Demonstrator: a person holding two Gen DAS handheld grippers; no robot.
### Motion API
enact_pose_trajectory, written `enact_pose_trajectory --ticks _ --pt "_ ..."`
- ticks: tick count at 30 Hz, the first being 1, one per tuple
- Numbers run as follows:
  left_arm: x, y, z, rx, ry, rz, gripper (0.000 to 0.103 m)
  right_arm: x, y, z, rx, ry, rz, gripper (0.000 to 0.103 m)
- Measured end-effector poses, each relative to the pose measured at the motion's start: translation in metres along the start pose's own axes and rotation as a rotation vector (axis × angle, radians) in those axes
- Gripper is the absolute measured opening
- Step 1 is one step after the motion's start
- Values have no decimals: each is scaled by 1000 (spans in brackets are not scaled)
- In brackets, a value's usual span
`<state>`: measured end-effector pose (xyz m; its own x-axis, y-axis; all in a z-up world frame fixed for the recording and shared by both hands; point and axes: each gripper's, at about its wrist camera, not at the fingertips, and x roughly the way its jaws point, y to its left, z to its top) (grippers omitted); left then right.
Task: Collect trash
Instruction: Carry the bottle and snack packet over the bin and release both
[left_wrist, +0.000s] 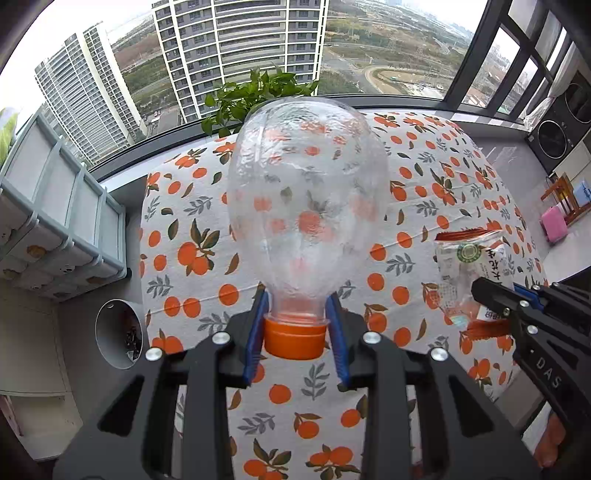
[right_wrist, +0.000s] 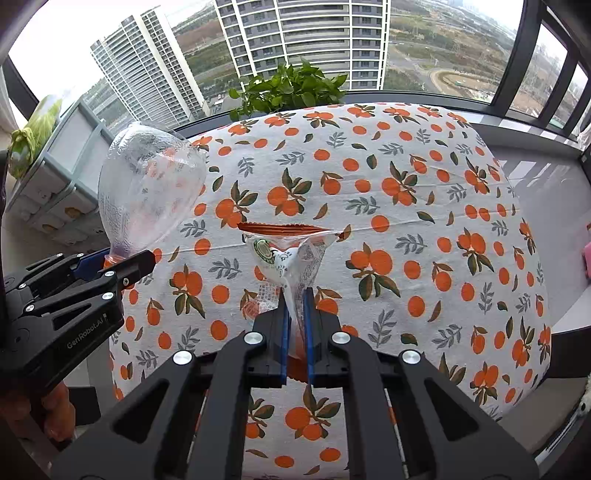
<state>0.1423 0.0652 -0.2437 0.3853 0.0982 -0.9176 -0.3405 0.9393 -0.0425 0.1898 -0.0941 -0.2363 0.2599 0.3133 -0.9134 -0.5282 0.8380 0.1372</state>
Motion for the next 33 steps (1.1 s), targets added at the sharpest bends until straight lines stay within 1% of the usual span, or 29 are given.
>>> enact_pose_trajectory --ticks 3,7,14,19,24,27,30,33 --pt "-14 57 -13 -92 -16 70 32 10 56 14 -92 1 45 7" --pt "-30 136 -39 -222 -7 139 32 24 139 25 -215 7 110 7" --pt "-53 269 -94 -450 14 246 32 51 285 25 -426 42 219 7" --pt "-63 352 -138 -585 30 314 32 76 385 23 -548 70 282 7" --pt "-59 423 -181 -689 58 369 32 114 471 16 -639 94 329 7" --pt "-49 456 -202 -740 71 390 32 151 516 10 -677 120 343 7" --pt "-34 485 -221 -786 79 398 32 196 549 1 -692 155 355 7" --pt "-17 505 -236 -817 83 398 32 242 574 -8 -695 187 360 7"
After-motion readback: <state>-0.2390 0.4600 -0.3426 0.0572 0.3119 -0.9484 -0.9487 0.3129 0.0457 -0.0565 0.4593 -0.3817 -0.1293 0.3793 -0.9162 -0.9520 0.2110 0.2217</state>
